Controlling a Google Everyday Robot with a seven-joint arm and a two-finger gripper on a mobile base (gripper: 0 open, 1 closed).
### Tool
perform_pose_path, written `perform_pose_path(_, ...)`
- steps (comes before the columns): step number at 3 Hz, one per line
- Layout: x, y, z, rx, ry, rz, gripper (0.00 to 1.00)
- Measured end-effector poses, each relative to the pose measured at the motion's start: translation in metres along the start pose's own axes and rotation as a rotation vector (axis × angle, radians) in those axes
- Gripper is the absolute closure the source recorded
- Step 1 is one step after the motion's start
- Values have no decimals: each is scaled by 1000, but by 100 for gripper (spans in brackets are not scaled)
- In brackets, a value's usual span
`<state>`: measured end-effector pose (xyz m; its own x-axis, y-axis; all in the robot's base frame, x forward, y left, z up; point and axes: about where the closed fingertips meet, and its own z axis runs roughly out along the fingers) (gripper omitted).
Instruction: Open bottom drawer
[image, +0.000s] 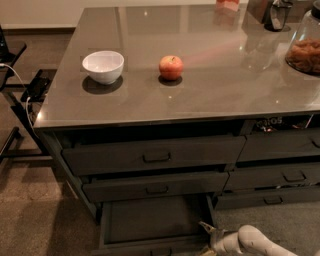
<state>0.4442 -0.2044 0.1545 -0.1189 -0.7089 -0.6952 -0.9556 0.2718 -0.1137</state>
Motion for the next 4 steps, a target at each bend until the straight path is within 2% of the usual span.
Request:
perform_pose_path(3, 0, 6, -9, 0, 7, 7, 82)
perform_pose_path(4, -1, 6, -9, 0, 6, 7, 100)
